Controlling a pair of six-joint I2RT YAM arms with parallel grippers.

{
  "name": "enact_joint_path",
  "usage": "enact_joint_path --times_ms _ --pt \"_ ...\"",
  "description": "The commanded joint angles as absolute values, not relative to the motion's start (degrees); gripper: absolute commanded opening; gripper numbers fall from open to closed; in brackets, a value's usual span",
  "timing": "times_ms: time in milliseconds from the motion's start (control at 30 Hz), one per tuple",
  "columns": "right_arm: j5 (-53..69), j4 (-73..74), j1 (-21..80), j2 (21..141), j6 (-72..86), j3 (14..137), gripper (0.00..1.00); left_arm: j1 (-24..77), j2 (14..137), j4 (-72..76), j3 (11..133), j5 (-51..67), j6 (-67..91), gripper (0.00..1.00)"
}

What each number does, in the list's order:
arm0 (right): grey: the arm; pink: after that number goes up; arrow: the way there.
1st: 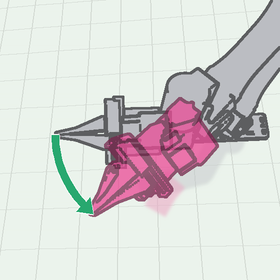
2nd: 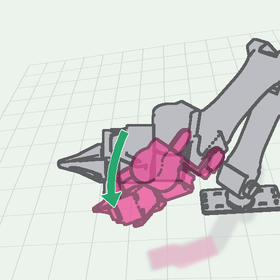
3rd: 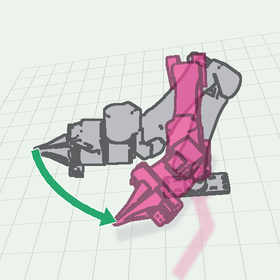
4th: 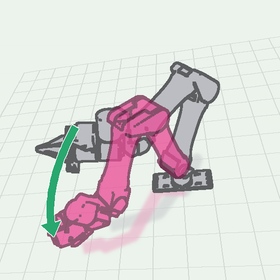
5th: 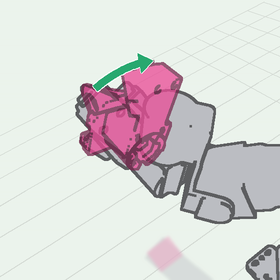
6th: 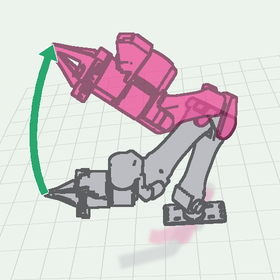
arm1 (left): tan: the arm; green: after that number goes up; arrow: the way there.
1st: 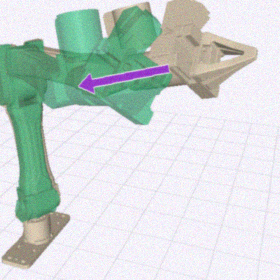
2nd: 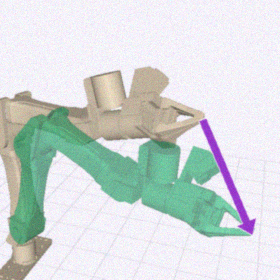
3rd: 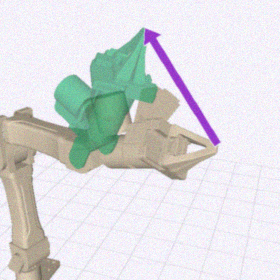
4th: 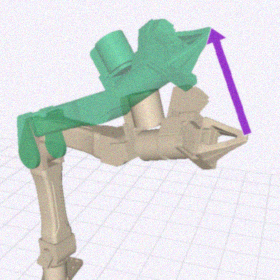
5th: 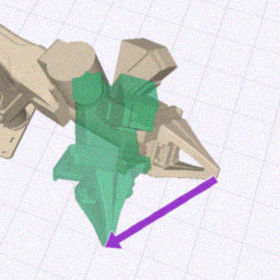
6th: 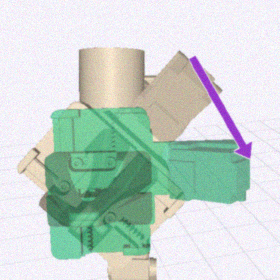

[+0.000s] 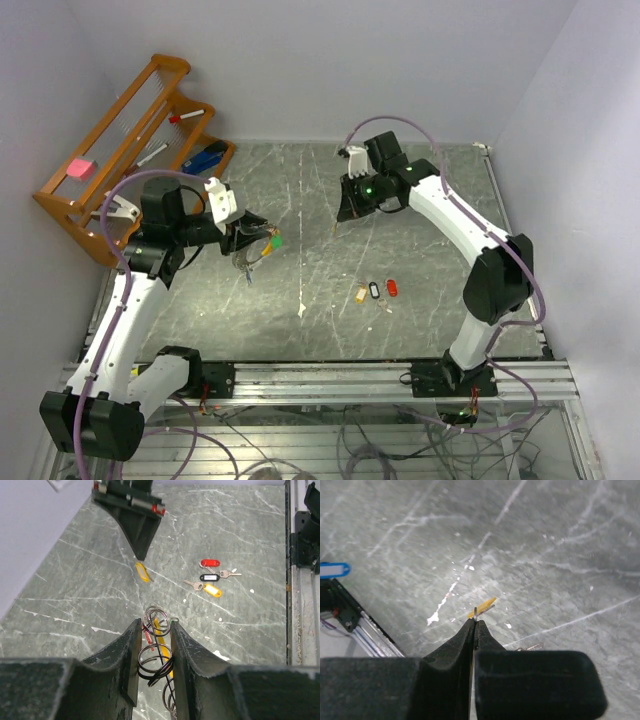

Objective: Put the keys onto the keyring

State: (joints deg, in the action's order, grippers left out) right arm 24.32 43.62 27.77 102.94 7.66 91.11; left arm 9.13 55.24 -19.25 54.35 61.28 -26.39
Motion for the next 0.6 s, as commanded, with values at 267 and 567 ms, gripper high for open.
enact_joint_path --times_ms 267,567 --pt "38.45 46.81 27.91 92.42 0.65 100.04 0.0 9.56 56.46 -26.59 60.94 64.01 -48.8 0.07" --pt "56.77 41.71 29.77 89.94 7.04 100.6 0.0 9.57 56.71 -25.72 62.43 65.94 -50.83 0.07"
